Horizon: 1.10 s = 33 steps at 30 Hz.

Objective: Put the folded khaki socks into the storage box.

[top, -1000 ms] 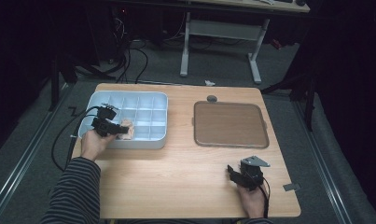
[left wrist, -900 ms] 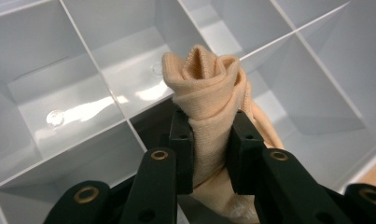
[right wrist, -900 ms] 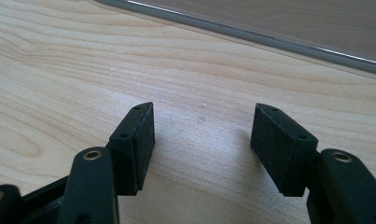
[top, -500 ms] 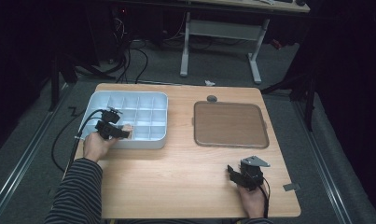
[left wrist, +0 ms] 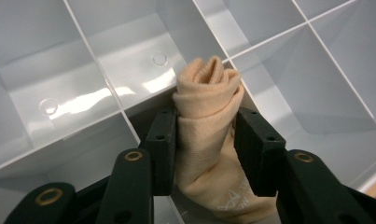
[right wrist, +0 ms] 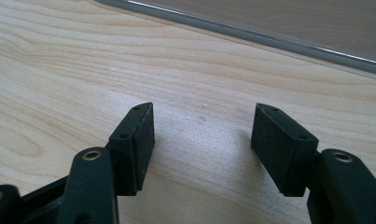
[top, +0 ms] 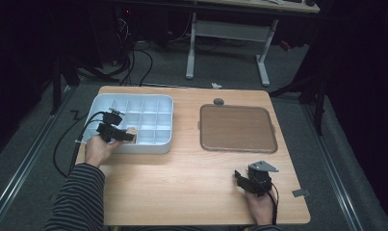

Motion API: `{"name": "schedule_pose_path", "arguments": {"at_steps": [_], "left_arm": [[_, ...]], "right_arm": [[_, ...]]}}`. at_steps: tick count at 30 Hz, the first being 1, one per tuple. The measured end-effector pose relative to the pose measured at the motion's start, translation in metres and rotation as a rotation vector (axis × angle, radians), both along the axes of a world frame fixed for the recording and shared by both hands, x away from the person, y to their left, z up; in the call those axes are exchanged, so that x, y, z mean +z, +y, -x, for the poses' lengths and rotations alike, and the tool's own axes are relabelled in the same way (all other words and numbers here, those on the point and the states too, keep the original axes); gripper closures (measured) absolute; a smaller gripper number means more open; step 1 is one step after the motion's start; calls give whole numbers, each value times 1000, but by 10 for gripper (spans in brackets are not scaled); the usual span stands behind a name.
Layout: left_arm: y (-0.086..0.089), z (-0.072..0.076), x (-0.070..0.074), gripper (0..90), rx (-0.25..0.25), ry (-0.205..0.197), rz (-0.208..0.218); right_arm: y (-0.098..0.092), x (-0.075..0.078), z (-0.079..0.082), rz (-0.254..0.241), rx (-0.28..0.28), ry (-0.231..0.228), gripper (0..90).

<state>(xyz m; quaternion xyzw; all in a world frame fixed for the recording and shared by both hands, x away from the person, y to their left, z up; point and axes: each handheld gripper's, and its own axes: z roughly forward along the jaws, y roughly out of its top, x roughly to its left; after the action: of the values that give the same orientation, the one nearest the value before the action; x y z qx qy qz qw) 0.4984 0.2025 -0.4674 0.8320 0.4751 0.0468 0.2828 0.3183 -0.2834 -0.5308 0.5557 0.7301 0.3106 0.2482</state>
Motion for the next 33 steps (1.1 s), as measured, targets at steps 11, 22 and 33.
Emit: {"name": "schedule_pose_path", "arguments": {"at_steps": [11, 22, 33], "left_arm": [[-1, 0, 7, 673, 41, -66, -2], [-6, -3, -5, 786, 52, -30, -86], [-10, 9, 8, 638, 44, -101, -55]], "right_arm": [[0, 0, 0, 1, 2, -1, 395], [0, 0, 0, 3, 6, -2, 390], [0, 0, 0, 2, 8, -2, 390]]}}
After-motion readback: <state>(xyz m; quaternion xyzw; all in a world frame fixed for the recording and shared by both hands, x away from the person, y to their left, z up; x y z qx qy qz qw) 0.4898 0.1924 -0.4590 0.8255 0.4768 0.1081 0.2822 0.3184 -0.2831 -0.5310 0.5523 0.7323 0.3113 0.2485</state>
